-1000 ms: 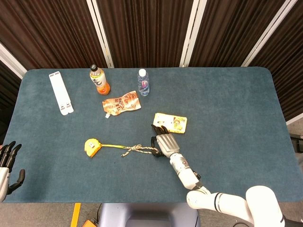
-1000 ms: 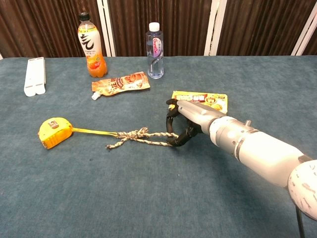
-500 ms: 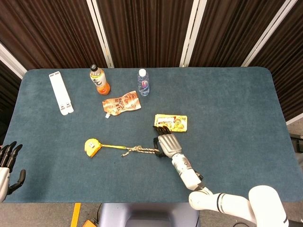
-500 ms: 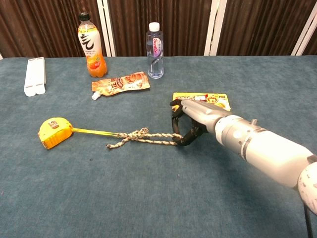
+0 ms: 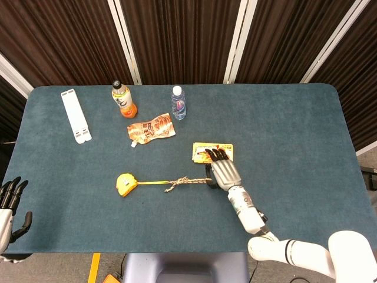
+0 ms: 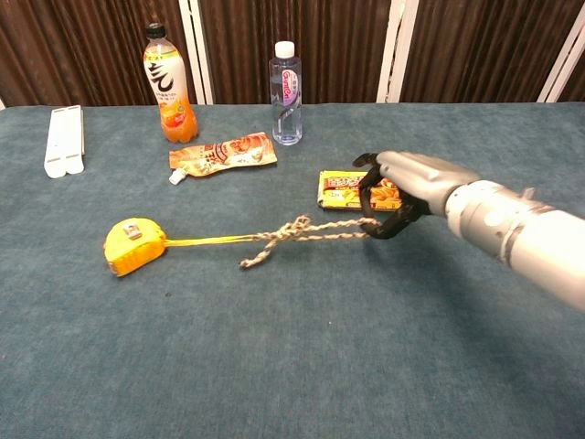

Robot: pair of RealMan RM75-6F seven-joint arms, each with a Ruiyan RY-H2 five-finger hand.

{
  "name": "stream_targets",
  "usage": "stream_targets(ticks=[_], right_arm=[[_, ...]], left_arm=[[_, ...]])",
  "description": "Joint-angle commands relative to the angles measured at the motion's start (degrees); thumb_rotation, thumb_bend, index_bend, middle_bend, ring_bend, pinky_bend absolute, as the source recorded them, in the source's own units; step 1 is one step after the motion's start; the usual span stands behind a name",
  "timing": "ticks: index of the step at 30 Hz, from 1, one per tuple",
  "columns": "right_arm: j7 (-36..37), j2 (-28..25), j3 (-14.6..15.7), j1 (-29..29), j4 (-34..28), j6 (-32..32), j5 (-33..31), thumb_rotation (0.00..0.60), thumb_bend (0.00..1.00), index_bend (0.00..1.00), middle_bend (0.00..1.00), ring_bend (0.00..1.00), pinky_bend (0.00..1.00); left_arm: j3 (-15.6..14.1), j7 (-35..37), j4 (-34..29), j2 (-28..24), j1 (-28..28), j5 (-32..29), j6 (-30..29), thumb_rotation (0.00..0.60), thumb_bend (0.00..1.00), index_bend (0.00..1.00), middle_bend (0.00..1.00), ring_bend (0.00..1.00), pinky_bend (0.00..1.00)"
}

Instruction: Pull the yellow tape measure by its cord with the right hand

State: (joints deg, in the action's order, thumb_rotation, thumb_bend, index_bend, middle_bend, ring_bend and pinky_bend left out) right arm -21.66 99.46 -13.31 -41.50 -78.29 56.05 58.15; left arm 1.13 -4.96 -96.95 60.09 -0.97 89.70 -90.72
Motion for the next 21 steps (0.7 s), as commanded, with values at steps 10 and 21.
stream_targets(ticks=[10, 21], right_arm=[[1.8, -15.3, 1.9, 7.8, -10.5, 8.8, 4.3, 0.600, 0.56, 0.87, 0.16, 0.06, 0.00], [8.2, -25.2, 3.7, 14.5, -9.0, 11.2, 4.7, 0.600, 0.56, 0.88, 0.16, 0.06, 0.00]], left_arm=[[0.0, -0.2, 0.3, 0.5, -0.1, 0.0, 0.3, 0.600, 0.51, 0.05, 0.00, 0.00, 0.06], [-0.3, -2.3, -0.4, 0.7, -0.3, 0.3, 0.8, 0.600, 0.51, 0.05, 0.00, 0.00, 0.06]])
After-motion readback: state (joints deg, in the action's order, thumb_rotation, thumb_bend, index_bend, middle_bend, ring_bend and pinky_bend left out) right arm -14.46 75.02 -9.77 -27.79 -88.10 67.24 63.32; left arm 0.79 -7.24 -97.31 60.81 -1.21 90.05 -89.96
